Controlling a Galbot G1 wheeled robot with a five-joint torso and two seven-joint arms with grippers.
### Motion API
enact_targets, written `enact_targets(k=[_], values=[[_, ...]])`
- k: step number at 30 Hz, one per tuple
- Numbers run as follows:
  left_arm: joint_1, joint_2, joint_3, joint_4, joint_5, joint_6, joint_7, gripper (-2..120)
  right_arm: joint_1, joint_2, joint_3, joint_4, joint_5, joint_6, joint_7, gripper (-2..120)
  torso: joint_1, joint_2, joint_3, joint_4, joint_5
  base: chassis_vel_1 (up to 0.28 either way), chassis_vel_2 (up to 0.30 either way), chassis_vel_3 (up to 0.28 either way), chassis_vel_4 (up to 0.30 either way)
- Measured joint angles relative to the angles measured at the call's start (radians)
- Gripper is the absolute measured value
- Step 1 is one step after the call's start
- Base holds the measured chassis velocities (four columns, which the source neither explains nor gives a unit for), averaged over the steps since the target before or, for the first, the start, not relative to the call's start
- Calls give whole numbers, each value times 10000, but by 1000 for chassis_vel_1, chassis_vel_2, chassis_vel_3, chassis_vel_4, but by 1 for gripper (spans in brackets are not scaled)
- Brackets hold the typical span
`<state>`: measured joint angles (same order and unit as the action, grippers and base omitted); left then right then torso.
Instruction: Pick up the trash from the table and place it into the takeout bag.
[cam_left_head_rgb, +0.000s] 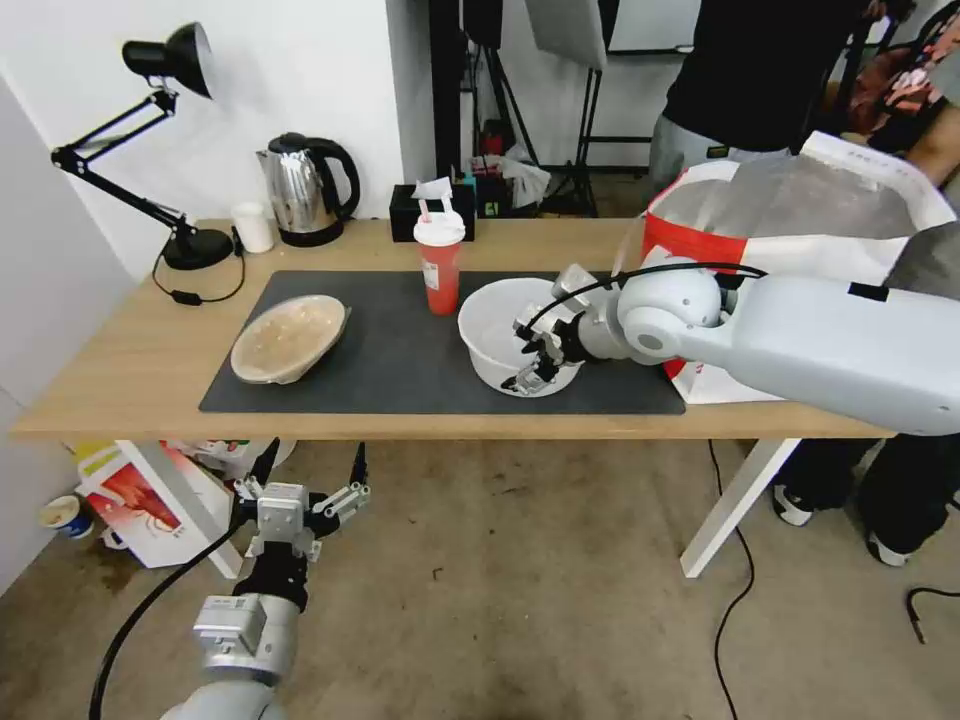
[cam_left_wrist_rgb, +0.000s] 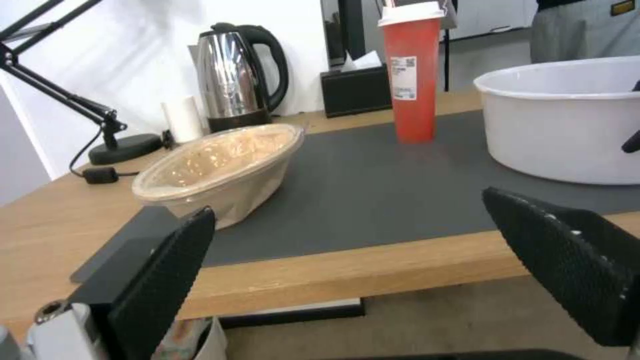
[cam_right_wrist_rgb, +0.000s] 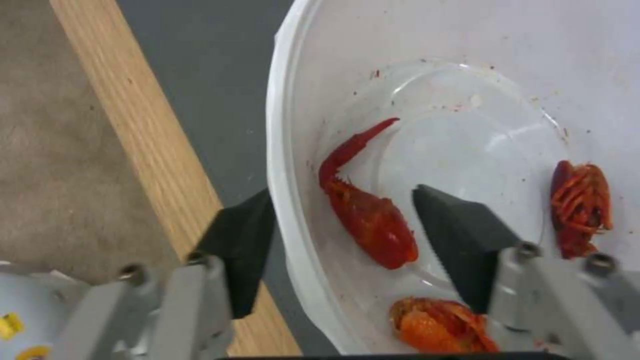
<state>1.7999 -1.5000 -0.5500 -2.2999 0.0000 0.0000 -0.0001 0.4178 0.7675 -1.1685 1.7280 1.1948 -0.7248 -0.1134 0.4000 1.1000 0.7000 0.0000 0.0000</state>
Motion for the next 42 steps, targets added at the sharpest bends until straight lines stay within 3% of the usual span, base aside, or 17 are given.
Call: enact_targets(k=[15,42], values=[[0,0,0,0,0,0,0,100,-195,41,15,-16,0,2,52,0,0,0,-1,0,-1,0,0,0,0],[0,0,0,0,0,0,0,100,-190,195,122,-91,42,2,13,0,0,0,0,0,0,0,0,0,0]])
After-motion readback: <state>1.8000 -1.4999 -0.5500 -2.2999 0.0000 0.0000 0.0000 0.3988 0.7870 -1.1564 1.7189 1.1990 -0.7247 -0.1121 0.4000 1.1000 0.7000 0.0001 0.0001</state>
